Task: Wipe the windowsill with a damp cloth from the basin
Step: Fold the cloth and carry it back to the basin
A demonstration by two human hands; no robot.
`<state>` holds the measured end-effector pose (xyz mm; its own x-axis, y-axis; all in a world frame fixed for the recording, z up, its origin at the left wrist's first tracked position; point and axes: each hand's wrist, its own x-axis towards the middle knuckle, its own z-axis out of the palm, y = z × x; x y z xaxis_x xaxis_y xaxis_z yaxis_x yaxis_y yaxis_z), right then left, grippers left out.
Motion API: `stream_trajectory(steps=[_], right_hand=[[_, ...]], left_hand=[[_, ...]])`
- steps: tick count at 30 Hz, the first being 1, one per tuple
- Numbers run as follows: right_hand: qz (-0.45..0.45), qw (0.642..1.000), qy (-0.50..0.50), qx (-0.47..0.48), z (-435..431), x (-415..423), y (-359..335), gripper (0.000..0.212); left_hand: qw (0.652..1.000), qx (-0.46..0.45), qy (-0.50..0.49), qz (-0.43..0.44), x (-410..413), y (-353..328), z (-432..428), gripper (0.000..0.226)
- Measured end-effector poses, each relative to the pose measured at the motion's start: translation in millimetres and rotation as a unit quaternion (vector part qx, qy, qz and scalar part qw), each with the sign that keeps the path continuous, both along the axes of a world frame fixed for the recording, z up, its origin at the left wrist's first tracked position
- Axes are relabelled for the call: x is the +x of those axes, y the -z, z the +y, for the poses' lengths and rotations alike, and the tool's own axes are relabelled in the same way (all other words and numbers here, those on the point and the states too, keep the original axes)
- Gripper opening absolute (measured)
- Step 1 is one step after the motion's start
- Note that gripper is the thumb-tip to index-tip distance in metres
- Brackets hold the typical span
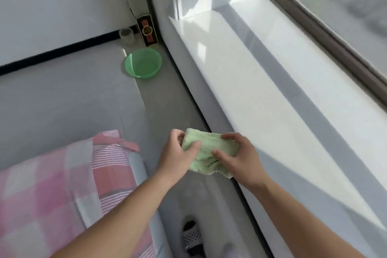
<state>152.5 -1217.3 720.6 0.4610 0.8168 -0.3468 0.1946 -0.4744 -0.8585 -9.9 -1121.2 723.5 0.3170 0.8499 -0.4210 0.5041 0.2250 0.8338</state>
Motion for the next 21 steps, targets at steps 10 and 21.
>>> stream_trajectory(steps=[10, 21], right_hand=[[0.051, 0.993, -0.108, -0.008, 285, -25, 24, 0.042], [0.041, 0.983, -0.172, -0.048, 582, -56, 85, 0.043]], left_hand=[[0.992, -0.019, -0.127, 0.003, -46, 18, 245, 0.026], [0.979, -0.016, -0.201, 0.005, -92, 78, 510, 0.027]])
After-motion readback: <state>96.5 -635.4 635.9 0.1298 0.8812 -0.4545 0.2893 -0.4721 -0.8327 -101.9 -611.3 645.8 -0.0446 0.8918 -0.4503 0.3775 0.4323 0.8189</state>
